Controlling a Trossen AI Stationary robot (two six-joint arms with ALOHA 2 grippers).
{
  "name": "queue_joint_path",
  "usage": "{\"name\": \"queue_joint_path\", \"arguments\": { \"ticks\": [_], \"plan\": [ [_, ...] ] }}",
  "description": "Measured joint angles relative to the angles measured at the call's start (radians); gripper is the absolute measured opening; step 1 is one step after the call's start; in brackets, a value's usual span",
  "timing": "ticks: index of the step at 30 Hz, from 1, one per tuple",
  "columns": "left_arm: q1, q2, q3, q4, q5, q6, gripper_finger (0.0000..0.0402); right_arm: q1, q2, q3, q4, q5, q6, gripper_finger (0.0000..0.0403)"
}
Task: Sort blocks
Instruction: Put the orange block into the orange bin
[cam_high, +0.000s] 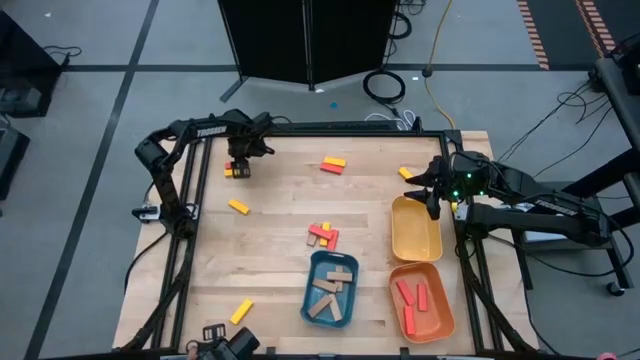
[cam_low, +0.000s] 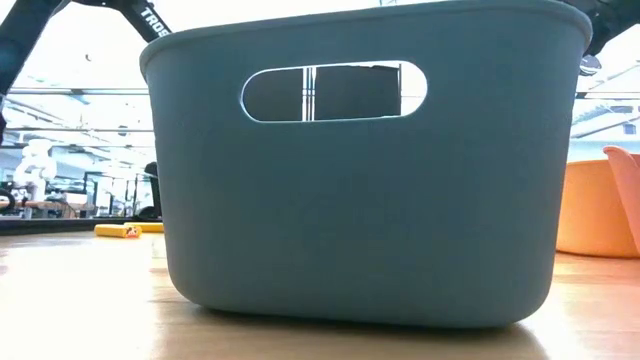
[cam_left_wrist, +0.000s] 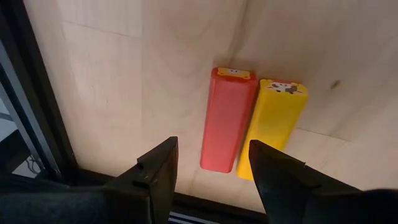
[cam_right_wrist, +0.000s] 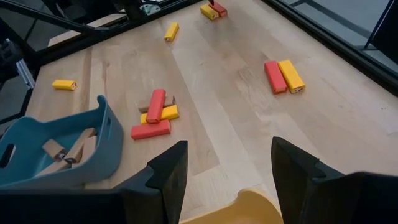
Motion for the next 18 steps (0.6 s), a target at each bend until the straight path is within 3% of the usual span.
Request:
{"name": "queue_joint_path", "arguments": {
  "ticks": [18],
  "plan": [
    [0.0,0.087,0.0,0.028,-0.003,0.027,0.0193,0.0,0.0,0.0,-0.001,-0.001,-0.043,0.0157]
  ]
}}
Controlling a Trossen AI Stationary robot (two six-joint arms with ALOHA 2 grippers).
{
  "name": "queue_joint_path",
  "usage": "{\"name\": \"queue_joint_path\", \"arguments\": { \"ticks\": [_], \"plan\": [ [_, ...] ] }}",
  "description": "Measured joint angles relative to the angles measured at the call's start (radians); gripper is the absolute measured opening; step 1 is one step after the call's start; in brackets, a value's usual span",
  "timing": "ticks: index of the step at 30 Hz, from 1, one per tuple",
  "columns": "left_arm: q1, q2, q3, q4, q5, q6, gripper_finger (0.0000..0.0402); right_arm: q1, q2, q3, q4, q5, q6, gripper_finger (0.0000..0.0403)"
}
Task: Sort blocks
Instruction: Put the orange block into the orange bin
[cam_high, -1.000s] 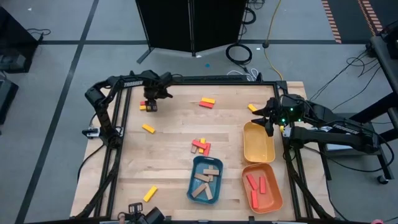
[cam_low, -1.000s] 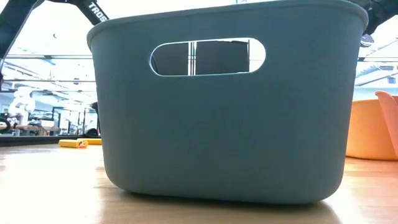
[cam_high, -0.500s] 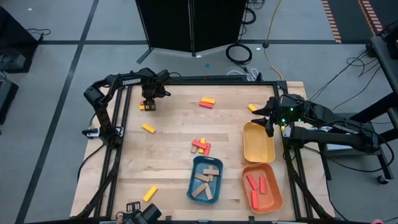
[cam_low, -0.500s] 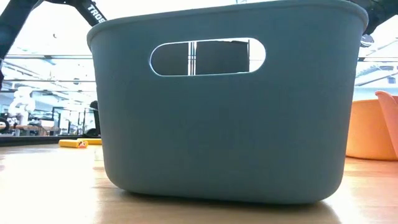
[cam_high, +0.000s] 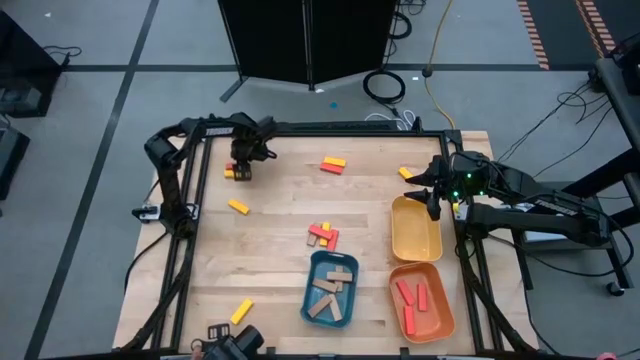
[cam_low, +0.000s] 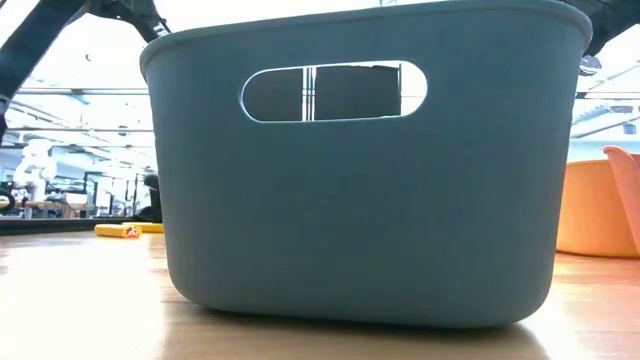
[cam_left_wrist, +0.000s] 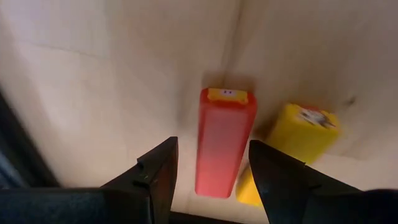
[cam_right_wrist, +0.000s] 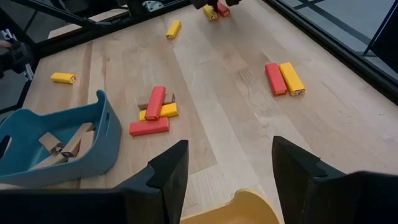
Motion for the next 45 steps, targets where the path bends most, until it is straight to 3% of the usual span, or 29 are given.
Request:
{"name": "queue_joint_path", "arguments": {
  "ticks": [9,17,26,29,33,39,45],
  "plan": [
    [-0.018,0.077,0.007,-0.013,-0.02,0.001,0.0184,0.0,0.0,0.0,0.0,-0.001,-0.001,0.0157],
    [-0.025,0.072,0.005,-0.019,-0.026,-0.011,0.0076,0.0,0.0,0.0,0.0,0.0,-0.007,0.0157],
    [-0.054,0.037,0.084,-0.043,0.025,-0.092,0.0074,0.0,0.0,0.0,0.006,0.0,-0.02,0.0157],
    [-0.084,-0.028,0.114,-0.039,0.103,-0.128,0.0074,0.0,0.0,0.0,0.022,0.0,-0.026,0.0157],
    [-0.143,-0.129,0.125,0.089,0.267,-0.211,0.0074,0.0,0.0,0.0,0.03,0.0,-0.031,0.0157],
    [-0.315,-0.243,0.127,0.451,0.572,-0.351,0.0074,0.0,0.0,0.0,0.065,0.002,-0.065,0.0157],
    [-0.546,-0.24,0.127,0.828,0.724,-0.422,0.0074,0.0,0.0,0.0,0.078,0.005,-0.079,0.0157]
  ]
}}
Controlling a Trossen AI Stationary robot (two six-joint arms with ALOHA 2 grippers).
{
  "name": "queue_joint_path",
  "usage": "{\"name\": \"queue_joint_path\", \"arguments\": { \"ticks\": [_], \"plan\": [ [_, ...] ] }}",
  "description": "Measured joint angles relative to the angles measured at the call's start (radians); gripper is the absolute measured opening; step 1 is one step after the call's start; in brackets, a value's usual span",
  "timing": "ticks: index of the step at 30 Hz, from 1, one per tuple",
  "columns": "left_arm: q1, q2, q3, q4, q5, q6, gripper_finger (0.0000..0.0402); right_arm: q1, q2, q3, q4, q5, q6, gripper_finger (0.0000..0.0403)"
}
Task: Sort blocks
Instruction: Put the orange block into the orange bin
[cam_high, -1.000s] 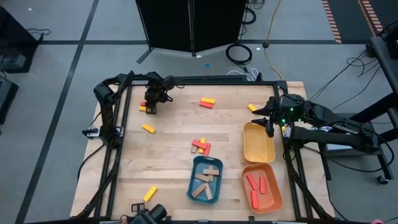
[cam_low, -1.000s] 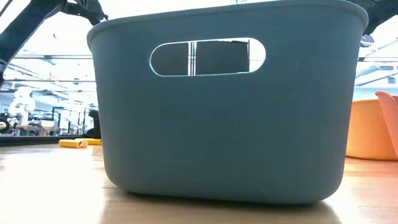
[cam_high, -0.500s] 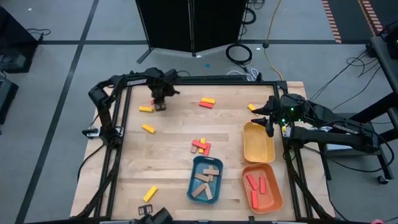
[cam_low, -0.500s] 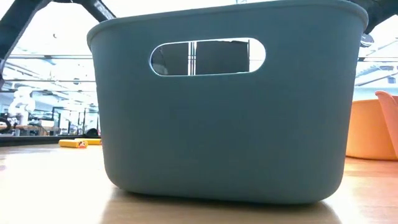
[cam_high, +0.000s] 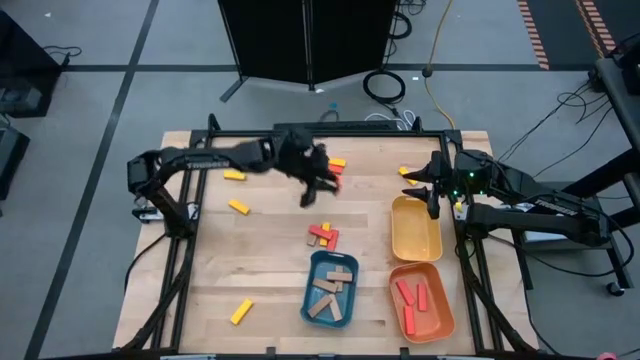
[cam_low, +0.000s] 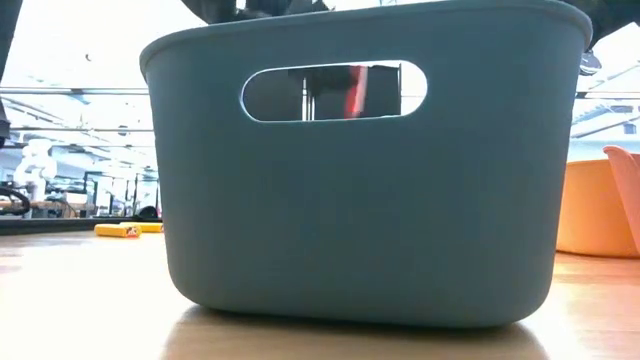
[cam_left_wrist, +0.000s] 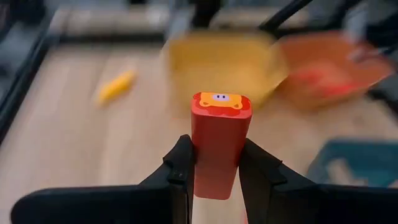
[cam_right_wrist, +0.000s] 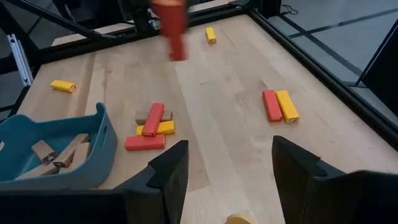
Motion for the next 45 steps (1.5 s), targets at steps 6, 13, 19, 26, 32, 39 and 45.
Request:
{"name": "queue_joint_path", "arguments": {
  "ticks": [6,13,19,26,32,39,45],
  "plan": [
    [-0.197,0.103,0.001,0.253,0.005,0.039,0.0074,0.0,0.0,0.0,-0.001,0.017,-0.006,0.0157],
    [-0.325,0.267,0.0,0.66,0.004,0.017,0.0074,0.0,0.002,0.0,0.014,0.164,-0.026,0.0157],
    [-0.365,0.351,0.003,0.996,0.004,-0.009,0.0074,0.0,0.007,0.0,0.048,0.178,-0.018,0.0157],
    [-0.381,0.526,0.213,1.072,0.006,-0.192,0.0074,0.0,0.008,0.0,0.043,0.177,-0.009,0.0157],
    [-0.422,0.682,0.448,0.936,0.081,-0.236,0.0074,0.0,0.008,0.0,0.021,0.177,-0.007,0.0157],
    [-0.462,0.722,0.523,0.856,0.01,-0.233,0.0074,0.0,0.008,0.0,-0.008,0.177,-0.007,0.0157],
    [-0.469,0.723,0.523,0.793,-0.132,-0.239,0.0074,0.0,0.008,0.0,0.0,0.178,-0.008,0.0157]
  ]
}}
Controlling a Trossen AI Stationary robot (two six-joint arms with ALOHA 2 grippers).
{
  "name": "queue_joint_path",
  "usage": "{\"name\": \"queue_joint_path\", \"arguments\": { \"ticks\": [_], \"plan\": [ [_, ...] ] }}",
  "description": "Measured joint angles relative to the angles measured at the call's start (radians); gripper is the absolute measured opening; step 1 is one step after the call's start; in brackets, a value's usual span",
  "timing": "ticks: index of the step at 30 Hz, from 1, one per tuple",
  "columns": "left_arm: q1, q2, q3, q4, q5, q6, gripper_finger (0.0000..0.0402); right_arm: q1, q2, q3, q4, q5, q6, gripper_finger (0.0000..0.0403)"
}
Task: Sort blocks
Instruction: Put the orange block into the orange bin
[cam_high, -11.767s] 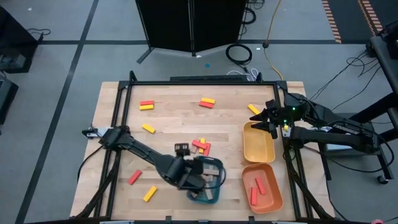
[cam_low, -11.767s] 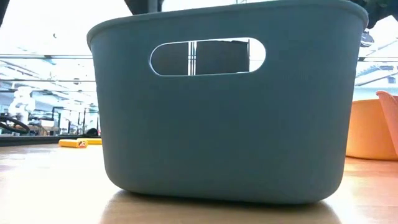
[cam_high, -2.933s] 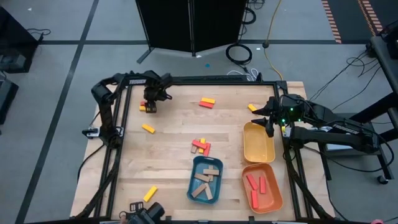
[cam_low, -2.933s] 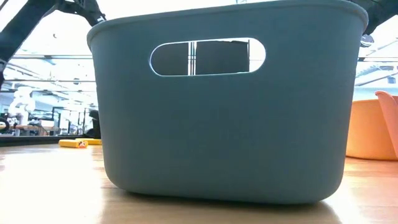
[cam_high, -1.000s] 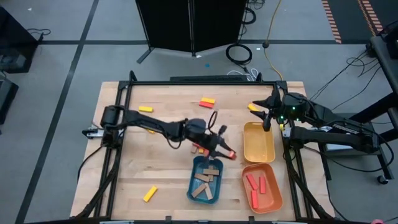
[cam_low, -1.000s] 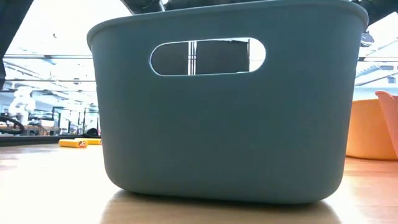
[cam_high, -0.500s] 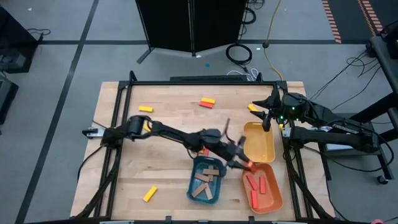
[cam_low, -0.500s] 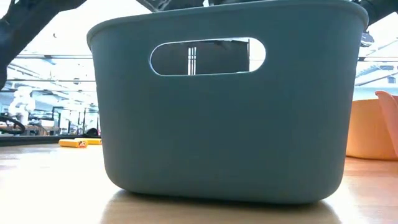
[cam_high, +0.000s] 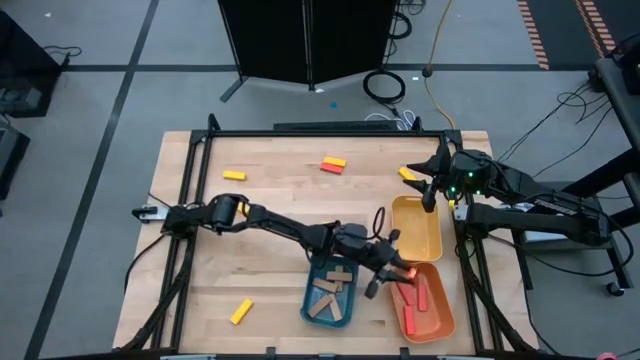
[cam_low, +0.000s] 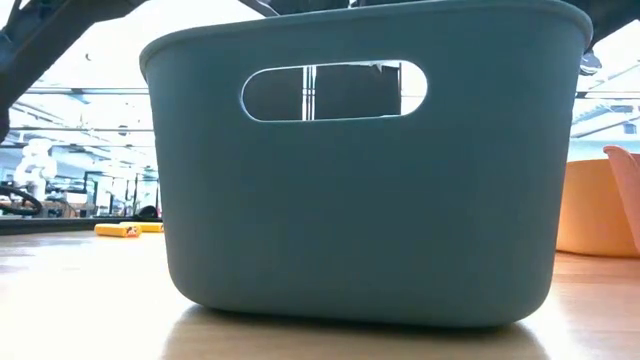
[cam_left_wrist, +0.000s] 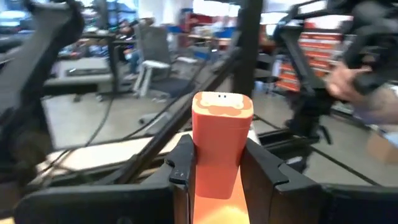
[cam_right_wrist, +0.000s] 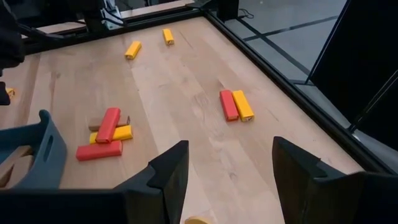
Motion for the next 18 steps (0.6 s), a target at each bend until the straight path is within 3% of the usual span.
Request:
{"name": "queue_joint_path", "arguments": {
  "ticks": [12,18],
  "plan": [
    [-0.005,0.013,0.001,0.009,-0.125,-0.085,0.0074,0.0,0.0,0.0,0.087,0.012,-0.046,0.0157],
    [-0.001,0.09,0.01,0.012,-0.149,-0.26,0.0074,0.0,0.0,0.0,0.118,0.157,-0.073,0.0157]
  ]
}}
